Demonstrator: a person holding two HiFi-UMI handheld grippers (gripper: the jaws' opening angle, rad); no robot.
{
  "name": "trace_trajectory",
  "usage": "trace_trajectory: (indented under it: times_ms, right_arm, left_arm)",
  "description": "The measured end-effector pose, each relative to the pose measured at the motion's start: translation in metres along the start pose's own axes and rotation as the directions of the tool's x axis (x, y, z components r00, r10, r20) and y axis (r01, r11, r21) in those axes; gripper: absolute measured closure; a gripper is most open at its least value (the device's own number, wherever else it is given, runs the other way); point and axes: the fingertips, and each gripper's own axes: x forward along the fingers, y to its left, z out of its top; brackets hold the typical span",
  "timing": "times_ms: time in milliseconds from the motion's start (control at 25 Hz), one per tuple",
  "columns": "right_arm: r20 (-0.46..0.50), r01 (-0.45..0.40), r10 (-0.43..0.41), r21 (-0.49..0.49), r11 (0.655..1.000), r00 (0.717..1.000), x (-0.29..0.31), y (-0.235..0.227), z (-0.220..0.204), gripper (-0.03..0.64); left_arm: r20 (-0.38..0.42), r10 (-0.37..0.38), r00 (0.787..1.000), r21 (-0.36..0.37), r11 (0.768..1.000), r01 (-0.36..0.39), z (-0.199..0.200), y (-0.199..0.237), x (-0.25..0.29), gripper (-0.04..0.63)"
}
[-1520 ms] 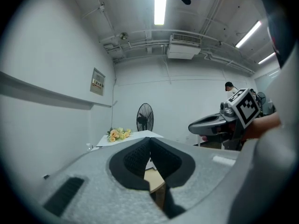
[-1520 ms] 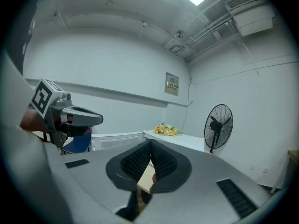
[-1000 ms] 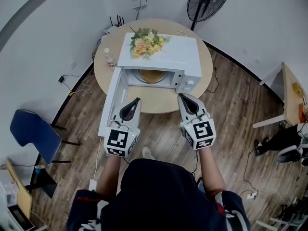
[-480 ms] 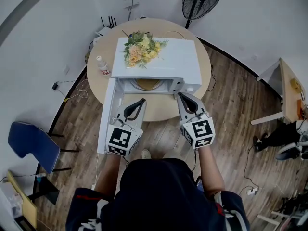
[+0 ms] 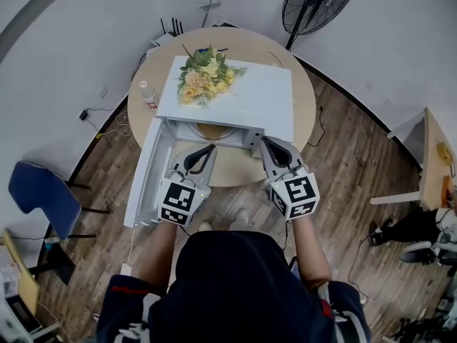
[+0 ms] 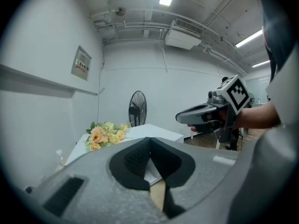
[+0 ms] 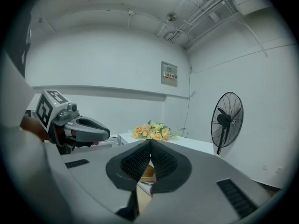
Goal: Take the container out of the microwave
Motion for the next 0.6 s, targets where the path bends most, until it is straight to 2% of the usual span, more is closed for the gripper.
trace_trajectory:
  times_ms: [280, 600]
  right_arm:
    - [-0.035, -0.105, 0.106, 0.029, 0.994, 0.994, 0.021, -0.014, -0.017, 0.609]
    - [-0.090, -0.222, 0.224, 0.031, 0.975, 0.971, 0.047, 0.005, -0.035, 0.609]
  left_arm:
    - [-0.084, 0.059, 0.995, -0.028, 0.998, -0.062, -0.026, 0.002, 0.023, 0.580]
    - [-0.164, 0.114, 0.980, -0.045, 0.991, -0.123, -0.053, 0.015, 0.022, 0.580]
